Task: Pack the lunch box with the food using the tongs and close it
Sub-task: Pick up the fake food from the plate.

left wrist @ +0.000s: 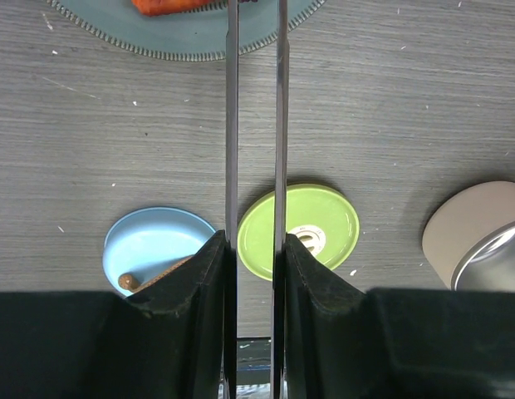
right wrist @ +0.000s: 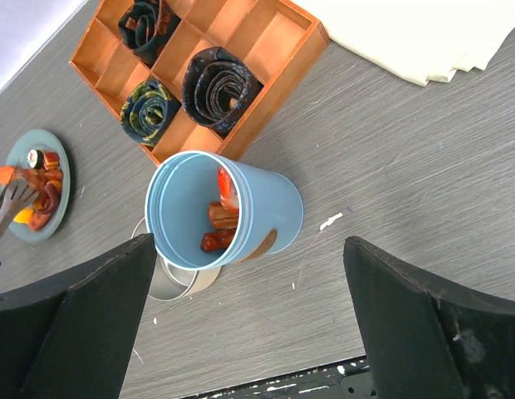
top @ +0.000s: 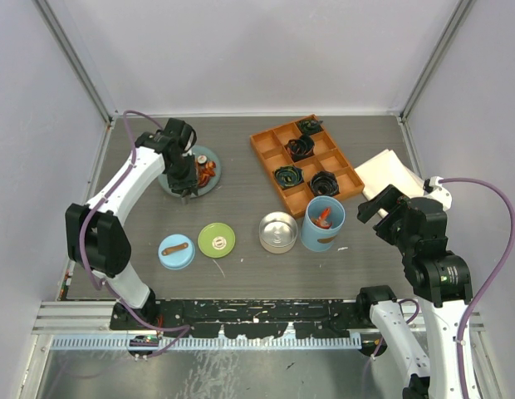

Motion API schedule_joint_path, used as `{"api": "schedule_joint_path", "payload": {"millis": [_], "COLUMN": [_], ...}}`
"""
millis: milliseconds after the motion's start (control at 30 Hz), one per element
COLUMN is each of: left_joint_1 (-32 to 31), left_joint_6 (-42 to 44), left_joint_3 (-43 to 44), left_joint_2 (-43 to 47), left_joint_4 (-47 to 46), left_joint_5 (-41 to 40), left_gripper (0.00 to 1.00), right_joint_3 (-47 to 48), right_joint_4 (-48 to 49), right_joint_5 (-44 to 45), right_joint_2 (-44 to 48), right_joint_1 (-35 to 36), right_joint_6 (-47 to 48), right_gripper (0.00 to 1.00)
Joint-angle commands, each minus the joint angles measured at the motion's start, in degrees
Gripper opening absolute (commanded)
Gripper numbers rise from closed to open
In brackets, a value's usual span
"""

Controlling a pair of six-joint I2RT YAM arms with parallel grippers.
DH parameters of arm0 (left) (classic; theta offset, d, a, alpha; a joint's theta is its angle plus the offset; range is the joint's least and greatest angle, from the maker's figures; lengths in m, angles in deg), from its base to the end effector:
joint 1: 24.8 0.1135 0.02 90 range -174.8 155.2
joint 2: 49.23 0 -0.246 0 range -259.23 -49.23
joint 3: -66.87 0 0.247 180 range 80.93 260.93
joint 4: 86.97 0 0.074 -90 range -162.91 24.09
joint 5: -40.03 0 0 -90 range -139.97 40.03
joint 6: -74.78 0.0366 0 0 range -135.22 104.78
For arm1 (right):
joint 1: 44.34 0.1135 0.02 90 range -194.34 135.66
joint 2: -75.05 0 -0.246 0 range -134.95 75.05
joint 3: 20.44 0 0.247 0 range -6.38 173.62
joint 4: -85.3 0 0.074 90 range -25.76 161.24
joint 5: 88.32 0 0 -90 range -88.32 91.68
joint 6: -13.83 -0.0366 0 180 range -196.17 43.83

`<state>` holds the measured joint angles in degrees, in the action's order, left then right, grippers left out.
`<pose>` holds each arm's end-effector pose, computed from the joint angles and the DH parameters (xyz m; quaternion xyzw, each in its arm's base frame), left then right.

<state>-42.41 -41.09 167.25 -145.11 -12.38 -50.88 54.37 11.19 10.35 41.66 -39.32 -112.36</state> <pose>0.3139 -0.0990 0.2736 -0.0723 0.9823 -0.0568 0.1635 0.0927 0.0026 0.3528 0.2700 0.8331 0.1062 0.4709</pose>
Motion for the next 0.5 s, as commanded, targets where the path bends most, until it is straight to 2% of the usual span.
{"api": "schedule_joint_path", "payload": {"millis": [0, 467], "left_joint_1": [0.21, 0.38], "left_joint_6": [0.99, 1.43], "left_joint_3": [0.25, -0.4], "left_joint_2": [0.71, -1.19], "left_joint_4": [-2.81, -2.54], "left_joint_5": [2.09, 3.95], "left_gripper": [0.28, 0.32], "right_joint_3": [1.61, 1.99], "right_joint_4": [1.83, 1.93], "right_joint_5": [-0.05, -0.97], "right_joint_2": [-0.54, -0.54], "right_joint_1": [-0.18, -0.18], "right_joint_6": [-0.2, -0.3], "right_gripper": [1.0, 1.0]}}
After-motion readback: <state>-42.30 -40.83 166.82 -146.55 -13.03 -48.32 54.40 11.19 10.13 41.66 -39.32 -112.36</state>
